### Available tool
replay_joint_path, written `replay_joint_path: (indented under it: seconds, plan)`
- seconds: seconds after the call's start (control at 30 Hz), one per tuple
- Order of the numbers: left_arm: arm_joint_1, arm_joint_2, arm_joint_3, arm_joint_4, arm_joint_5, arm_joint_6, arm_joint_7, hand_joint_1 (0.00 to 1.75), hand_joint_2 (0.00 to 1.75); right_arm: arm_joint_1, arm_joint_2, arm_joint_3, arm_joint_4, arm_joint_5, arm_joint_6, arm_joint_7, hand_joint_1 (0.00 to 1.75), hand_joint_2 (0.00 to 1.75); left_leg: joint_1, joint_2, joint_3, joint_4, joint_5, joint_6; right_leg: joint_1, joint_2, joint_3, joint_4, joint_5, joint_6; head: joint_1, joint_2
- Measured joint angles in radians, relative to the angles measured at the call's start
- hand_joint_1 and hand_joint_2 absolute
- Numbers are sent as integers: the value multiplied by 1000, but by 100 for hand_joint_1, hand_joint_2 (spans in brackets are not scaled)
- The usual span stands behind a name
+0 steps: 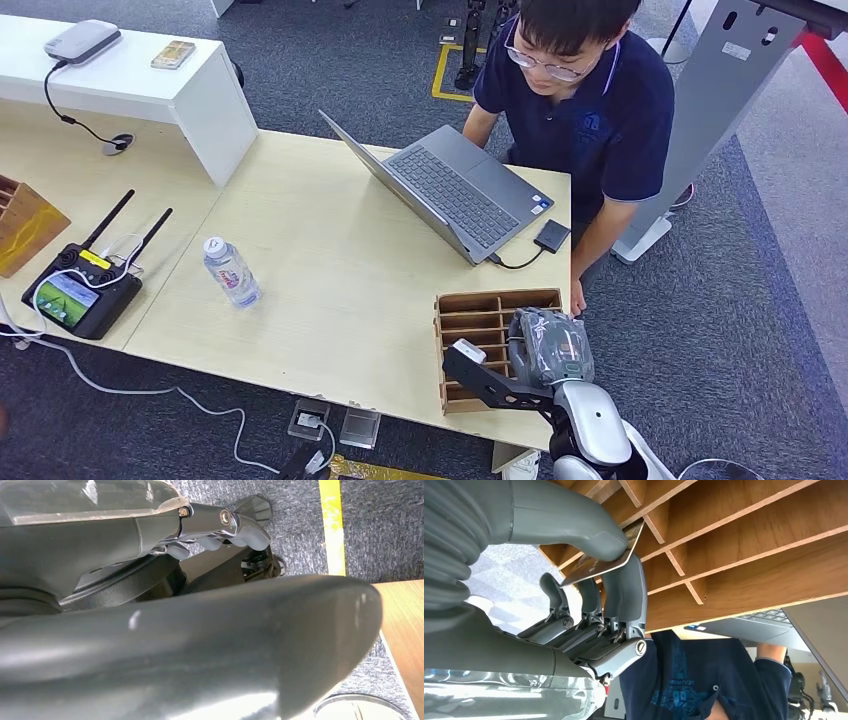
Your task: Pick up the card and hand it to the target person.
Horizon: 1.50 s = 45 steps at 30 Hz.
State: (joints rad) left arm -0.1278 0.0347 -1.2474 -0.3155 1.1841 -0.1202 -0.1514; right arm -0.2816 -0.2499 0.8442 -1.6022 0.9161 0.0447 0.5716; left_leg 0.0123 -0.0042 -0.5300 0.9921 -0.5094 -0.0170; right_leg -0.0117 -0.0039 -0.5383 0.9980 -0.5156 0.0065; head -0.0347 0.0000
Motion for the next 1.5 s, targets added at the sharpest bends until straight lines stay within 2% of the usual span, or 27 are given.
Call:
replay_joint_path:
  seconds: [0.2, 0.33, 0.53, 0.67, 0.93, 1.17, 1.5]
  plan:
    - [0, 0, 0, 0, 0, 0, 0, 0, 0, -2, 0, 0, 0, 0, 0, -1, 147, 175, 0, 0, 0, 0, 0, 0, 0, 0, 0, 0, 0, 0, 0, 0]
    - [0, 0, 0, 0, 0, -1, 0, 0, 175, -3, 0, 0, 0, 0, 0, -1, 144, 175, 0, 0, 0, 0, 0, 0, 0, 0, 0, 0, 0, 0, 0, 0]
    - [0, 2, 0, 0, -8, -18, -10, 0, 175, -7, 0, 0, 0, -12, 1, -12, 143, 175, 0, 0, 0, 0, 0, 0, 0, 0, 0, 0, 0, 0, 0, 0]
    - [0, 3, 0, 0, -5, -19, -15, 0, 175, -11, 0, 0, 1, -66, 5, -29, 143, 175, 0, 0, 0, 0, 0, 0, 0, 0, 0, 0, 0, 0, 0, 0]
    - [0, 5, 0, 0, -3, -18, -9, 0, 175, -47, -8, -2, -11, -327, 72, -50, 143, 175, 0, 1, 1, 0, 0, 0, 0, 1, 0, 0, 0, 0, -1, 0]
    - [1, 6, 0, 0, 1, -22, -16, 0, 175, -163, -45, -1, -107, -446, 82, -62, 143, 175, 0, 1, 1, 0, 0, 0, 0, 1, 0, 1, 1, 0, 0, 0]
    - [0, 5, 0, 0, 1, -23, -28, 0, 175, -267, -48, 21, -184, -465, 36, -183, 143, 175, 0, 1, 1, 0, 0, 0, 0, 1, 0, 1, 1, 0, 0, 0]
